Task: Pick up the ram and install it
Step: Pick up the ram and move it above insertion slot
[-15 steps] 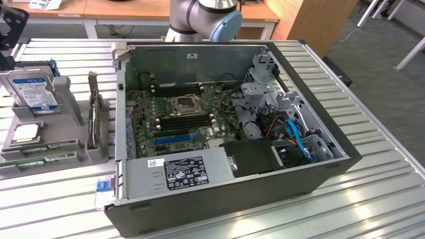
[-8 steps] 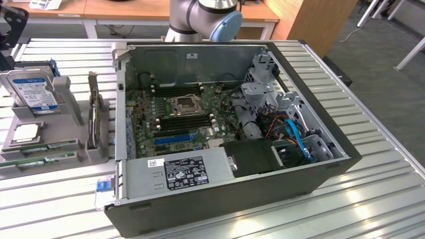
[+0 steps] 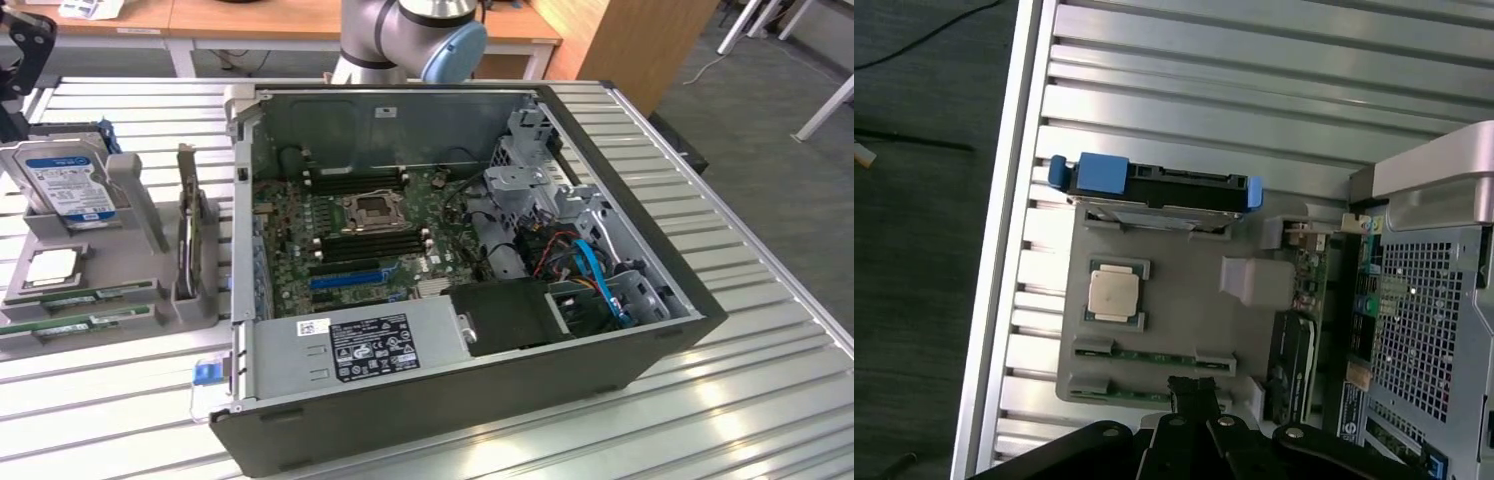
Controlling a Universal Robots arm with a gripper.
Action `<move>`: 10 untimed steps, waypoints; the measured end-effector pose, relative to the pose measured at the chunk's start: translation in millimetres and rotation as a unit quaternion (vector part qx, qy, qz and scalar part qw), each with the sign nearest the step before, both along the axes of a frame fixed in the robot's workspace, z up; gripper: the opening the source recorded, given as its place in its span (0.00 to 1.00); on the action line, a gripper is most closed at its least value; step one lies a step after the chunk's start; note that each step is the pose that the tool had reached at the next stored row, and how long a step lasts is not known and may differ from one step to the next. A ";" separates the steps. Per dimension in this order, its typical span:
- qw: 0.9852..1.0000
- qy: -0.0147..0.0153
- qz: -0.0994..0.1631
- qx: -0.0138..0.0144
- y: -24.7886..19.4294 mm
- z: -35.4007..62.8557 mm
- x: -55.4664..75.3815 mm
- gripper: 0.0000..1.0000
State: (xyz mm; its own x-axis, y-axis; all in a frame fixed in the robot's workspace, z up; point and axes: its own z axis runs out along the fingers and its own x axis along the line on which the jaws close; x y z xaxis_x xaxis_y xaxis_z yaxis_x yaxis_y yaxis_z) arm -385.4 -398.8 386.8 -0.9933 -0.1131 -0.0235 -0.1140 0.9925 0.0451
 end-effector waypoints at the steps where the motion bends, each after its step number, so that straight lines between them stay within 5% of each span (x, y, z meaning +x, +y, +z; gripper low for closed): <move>1: 1.000 0.000 0.003 0.000 0.0 0.0 0.0 0.10; 10: 1.000 0.000 0.031 0.000 0.0 -0.1 -0.1 0.10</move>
State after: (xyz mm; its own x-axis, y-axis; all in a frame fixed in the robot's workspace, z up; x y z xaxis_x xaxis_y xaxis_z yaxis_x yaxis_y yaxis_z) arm -385.5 -398.8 386.7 -0.9844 -0.1745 -0.0235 -0.1754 0.9835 0.0451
